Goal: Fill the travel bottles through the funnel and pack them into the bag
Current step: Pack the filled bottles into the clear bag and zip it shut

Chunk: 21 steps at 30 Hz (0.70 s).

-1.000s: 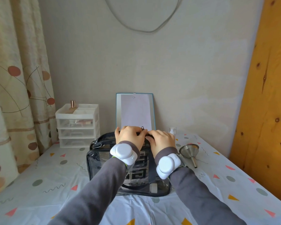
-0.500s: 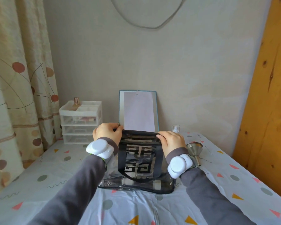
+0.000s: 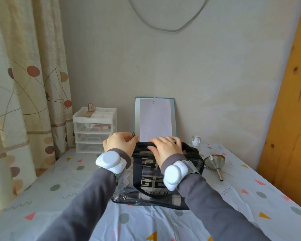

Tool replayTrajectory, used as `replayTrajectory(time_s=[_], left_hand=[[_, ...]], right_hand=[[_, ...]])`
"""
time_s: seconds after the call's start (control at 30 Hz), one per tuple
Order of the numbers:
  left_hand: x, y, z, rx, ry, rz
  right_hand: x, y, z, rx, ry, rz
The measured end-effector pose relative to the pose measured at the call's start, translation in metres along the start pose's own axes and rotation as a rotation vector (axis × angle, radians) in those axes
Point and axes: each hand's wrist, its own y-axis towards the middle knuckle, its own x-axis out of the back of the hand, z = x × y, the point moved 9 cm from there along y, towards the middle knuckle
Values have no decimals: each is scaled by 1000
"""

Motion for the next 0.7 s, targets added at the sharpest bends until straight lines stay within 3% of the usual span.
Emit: replayTrajectory(time_s=[0.07,0.3,0.5,0.7], left_hand=[[2,3,12,51,-33,-2],[6,7,82,394,-489,-40],[-4,-3,102,484,-685,-42],[-11,1,100,478,-712,-31]], right_hand=[[-1,5,1,-15,13,13],[2,3,-20,-95,34,-31],[-4,3,-15,-79,9,-36],[-4,2,-13,-86,-3,-42]])
